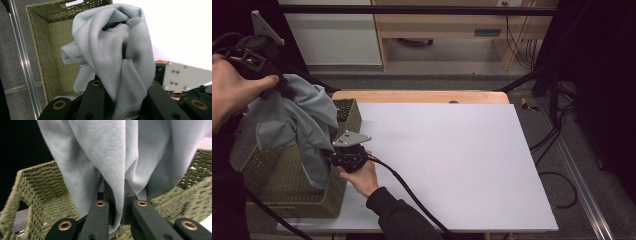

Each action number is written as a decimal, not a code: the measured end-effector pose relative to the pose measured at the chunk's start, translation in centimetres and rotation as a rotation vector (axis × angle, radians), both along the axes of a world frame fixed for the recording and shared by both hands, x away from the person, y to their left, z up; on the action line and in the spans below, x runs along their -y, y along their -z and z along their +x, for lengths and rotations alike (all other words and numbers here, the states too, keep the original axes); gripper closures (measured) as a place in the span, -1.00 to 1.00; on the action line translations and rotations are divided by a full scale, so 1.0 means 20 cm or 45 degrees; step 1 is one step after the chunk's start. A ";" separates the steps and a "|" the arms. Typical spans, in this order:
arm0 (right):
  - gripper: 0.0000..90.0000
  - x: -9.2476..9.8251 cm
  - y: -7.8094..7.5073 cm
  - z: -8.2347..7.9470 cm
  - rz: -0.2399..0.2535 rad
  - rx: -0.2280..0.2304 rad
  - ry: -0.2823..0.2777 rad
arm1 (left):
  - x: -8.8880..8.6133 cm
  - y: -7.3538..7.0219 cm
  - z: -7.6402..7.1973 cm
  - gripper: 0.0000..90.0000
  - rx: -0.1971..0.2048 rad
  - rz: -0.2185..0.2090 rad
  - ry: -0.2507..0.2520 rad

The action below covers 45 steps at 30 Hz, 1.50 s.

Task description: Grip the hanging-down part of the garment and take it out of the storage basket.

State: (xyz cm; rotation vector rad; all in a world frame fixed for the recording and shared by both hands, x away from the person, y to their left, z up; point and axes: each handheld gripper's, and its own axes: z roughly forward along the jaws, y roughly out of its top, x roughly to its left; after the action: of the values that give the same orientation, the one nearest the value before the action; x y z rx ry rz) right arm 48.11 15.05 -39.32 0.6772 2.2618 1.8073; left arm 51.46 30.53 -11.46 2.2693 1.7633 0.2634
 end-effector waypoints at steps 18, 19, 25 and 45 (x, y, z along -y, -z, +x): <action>0.97 0.46 -0.29 -0.02 0.092 0.099 0.080 | 0.00 0.00 0.00 0.76 0.016 -0.004 -0.007; 0.97 0.48 -0.31 -0.02 0.091 0.127 0.086 | 0.00 0.01 0.00 0.76 0.016 -0.003 -0.006; 0.97 0.59 -0.45 -0.05 0.098 0.200 0.138 | 0.01 0.02 0.00 0.76 0.013 -0.013 0.001; 0.97 0.77 -0.75 -0.12 0.193 0.389 0.251 | 0.13 0.01 0.01 0.76 0.018 -0.043 0.093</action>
State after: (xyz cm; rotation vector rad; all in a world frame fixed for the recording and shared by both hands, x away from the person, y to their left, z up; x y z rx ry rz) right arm 45.81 -0.35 -24.25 0.5787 1.8144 1.8537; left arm 51.56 27.84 -11.67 2.2968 1.6611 0.2333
